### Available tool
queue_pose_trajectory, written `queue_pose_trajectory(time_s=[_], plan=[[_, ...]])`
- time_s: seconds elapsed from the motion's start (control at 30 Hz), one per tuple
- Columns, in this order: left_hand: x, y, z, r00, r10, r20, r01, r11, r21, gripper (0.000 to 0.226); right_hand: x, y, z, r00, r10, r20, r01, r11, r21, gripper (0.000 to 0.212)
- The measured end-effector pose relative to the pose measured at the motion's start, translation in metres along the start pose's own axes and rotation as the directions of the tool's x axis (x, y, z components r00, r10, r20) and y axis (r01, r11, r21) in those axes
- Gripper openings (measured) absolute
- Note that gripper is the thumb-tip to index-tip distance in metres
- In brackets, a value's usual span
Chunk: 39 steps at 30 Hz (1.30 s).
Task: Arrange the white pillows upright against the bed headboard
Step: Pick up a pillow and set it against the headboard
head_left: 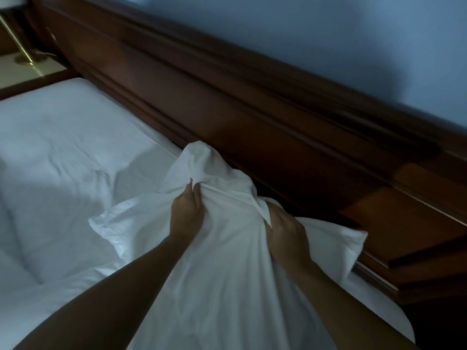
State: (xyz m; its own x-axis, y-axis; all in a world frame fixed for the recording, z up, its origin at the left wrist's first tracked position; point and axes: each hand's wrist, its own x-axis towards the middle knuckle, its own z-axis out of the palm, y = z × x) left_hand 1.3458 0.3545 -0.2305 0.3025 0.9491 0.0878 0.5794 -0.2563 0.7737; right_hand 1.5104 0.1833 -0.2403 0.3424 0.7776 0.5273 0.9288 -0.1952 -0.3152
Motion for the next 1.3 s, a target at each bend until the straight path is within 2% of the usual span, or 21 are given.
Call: queue_pose_trajectory(time_s=[0.13,0.23,0.27,0.33,0.43,0.5,0.6,0.73,0.83,0.97,1.1,1.17,1.23,1.27,1.3], plan=[[0.004,0.036,-0.027,0.994,0.072,-0.081,-0.081,0.99,-0.117,0.057,0.033,-0.003,-0.041,0.988,-0.079,-0.136,0.072,0.996,-0.053,0.034],[0.016,0.065,-0.034,0.992,0.11,-0.056,-0.118,0.978,-0.171,0.058,0.055,0.003,-0.061,0.981,-0.086,-0.174,0.079,0.996,-0.046,0.036],[0.022,0.07,-0.032,0.993,0.114,-0.01,-0.114,0.98,-0.162,0.059,0.06,0.008,-0.063,0.984,-0.07,-0.163,0.065,0.997,-0.036,0.037],[0.033,0.07,-0.022,0.981,0.096,0.168,-0.086,0.994,-0.065,0.06,0.062,0.02,-0.058,0.996,-0.021,-0.088,0.018,0.999,-0.031,0.04],[0.038,0.055,-0.009,0.879,-0.017,0.476,-0.049,0.991,0.127,0.073,0.053,0.037,-0.039,0.998,-0.03,0.062,0.034,0.997,-0.071,0.042],[0.035,0.047,-0.005,0.823,-0.016,0.568,-0.08,0.987,0.143,0.078,0.047,0.041,-0.029,0.985,-0.06,0.163,0.085,0.985,-0.148,0.051],[0.035,0.042,-0.003,0.811,0.068,0.581,-0.166,0.979,0.116,0.071,0.044,0.038,-0.025,0.982,-0.031,0.185,0.071,0.975,-0.21,0.056],[0.044,0.039,0.0,0.858,0.229,0.459,-0.325,0.935,0.143,0.061,0.027,0.035,-0.032,0.998,0.043,0.045,-0.031,0.967,-0.252,0.053],[0.047,0.045,0.008,0.853,0.354,0.384,-0.44,0.883,0.163,0.059,0.017,0.032,-0.037,0.991,0.13,-0.026,-0.132,0.935,-0.328,0.055],[0.07,0.054,0.025,0.803,0.344,0.486,-0.48,0.857,0.188,0.061,0.013,0.045,-0.041,0.988,0.151,0.026,-0.123,0.885,-0.45,0.062],[0.115,0.039,0.036,0.761,0.297,0.577,-0.565,0.741,0.363,0.062,-0.002,0.078,-0.05,0.99,0.142,0.021,-0.113,0.865,-0.488,0.067],[0.13,0.039,0.039,0.805,0.318,0.5,-0.525,0.775,0.352,0.065,-0.002,0.08,-0.049,0.984,0.18,0.014,-0.149,0.851,-0.503,0.072],[0.142,0.035,0.039,0.93,0.26,0.261,-0.328,0.908,0.262,0.068,0.0,0.077,-0.045,0.969,0.244,-0.042,-0.23,0.827,-0.513,0.081],[0.148,0.028,0.037,0.98,0.133,0.149,-0.162,0.966,0.203,0.07,-0.002,0.076,-0.043,0.955,0.278,-0.098,-0.289,0.811,-0.508,0.088],[0.154,0.017,0.036,0.995,-0.036,0.089,0.024,0.99,0.139,0.074,-0.007,0.077,-0.041,0.936,0.311,-0.166,-0.352,0.797,-0.49,0.095]])
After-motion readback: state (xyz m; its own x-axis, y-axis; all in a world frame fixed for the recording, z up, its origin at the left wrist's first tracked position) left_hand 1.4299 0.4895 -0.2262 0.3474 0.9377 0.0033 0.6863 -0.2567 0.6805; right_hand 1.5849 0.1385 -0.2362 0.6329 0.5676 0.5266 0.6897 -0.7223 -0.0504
